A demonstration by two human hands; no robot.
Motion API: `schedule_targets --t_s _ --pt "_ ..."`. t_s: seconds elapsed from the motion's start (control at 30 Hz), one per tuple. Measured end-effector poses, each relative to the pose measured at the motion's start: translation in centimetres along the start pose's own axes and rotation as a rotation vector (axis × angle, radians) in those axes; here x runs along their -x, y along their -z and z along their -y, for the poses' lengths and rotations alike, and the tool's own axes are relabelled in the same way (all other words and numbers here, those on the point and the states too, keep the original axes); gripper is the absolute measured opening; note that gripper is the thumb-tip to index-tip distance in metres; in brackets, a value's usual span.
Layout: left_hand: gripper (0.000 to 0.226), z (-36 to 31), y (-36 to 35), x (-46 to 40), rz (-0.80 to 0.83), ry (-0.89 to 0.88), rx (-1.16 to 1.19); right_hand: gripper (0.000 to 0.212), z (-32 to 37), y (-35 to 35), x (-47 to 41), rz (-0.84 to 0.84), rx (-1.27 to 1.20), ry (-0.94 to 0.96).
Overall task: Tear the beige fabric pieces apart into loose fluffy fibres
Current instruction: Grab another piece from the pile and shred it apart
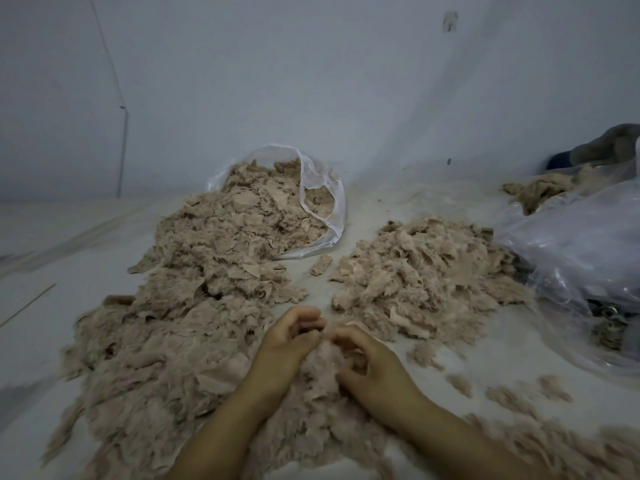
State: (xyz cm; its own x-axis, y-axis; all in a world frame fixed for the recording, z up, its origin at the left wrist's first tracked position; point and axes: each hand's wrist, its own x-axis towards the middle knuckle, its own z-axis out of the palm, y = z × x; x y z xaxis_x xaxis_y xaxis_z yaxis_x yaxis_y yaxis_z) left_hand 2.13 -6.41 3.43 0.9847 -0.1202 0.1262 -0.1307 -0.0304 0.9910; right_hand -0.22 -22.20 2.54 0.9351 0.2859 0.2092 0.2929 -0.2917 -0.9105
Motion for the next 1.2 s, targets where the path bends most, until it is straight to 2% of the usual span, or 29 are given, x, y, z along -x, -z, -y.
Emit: schedule_targets --t_s 0.07,0.13,0.2,0.27,0.37,0.43,0.5,0.6,0.63,0.77,0.83,0.9,0.97,1.07,1.2 --pt "0.028 -0.1 -0.1 0.2 0.062 0.018 0.145 0.034 -0.1 0.3 -0.2 -0.089 -0.058 -0.089" --pt "0.035 -0.2 -0.2 0.3 0.126 0.013 0.23 0.034 -0.3 0.7 -0.2 -0.113 -0.116 -0.159" --pt "0.04 -0.3 -0.3 0.4 0.201 0.022 0.273 0.041 -0.2 0.9 0.1 -0.073 -0.169 -0.115" --pt "0.049 -0.1 -0.4 0.5 0.233 0.021 0.236 0.045 -0.1 0.9 0.3 -0.03 -0.102 -0.025" --pt "0.055 0.2 -0.5 0.7 0.231 0.011 0.114 0.037 -0.1 0.6 0.2 -0.083 -0.01 0.058" --pt "0.046 0.4 -0.7 0.8 0.237 -0.014 -0.047 0.03 0.1 0.6 0.2 -0.169 -0.215 -0.01" --pt "0.032 0.6 -0.9 0.7 0.178 -0.067 -0.317 0.02 -0.1 1.0 0.0 -0.243 -0.466 -0.13" --pt "0.009 0.6 -0.9 0.6 0.051 -0.208 -0.549 0.008 -0.5 1.6 -0.1 -0.262 -0.594 -0.253" --pt "0.014 0.6 -0.8 0.5 0.041 -0.239 -0.57 0.004 -0.5 1.7 -0.1 -0.254 -0.624 -0.278" --pt "0.023 0.6 -0.6 0.5 0.104 -0.259 -0.501 0.022 -0.3 1.5 0.1 -0.185 -0.619 -0.302" --pt "0.023 0.5 -0.7 0.6 0.124 -0.207 -0.392 0.019 -0.1 1.3 0.3 -0.18 -0.544 -0.273" --pt "0.023 0.5 -0.8 0.6 0.136 -0.187 -0.346 0.005 -0.1 1.1 0.3 -0.194 -0.497 -0.233" --pt "0.018 0.6 -0.8 0.7 0.125 -0.192 -0.368 0.012 -0.2 1.1 0.3 -0.218 -0.479 -0.226" --pt "0.011 0.6 -0.8 0.6 0.075 -0.189 -0.385 0.011 -0.5 1.3 0.2 -0.204 -0.47 -0.236" --pt "0.017 0.7 -0.8 0.5 0.048 -0.182 -0.344 0.006 -0.9 1.3 -0.1 -0.242 -0.489 -0.296"
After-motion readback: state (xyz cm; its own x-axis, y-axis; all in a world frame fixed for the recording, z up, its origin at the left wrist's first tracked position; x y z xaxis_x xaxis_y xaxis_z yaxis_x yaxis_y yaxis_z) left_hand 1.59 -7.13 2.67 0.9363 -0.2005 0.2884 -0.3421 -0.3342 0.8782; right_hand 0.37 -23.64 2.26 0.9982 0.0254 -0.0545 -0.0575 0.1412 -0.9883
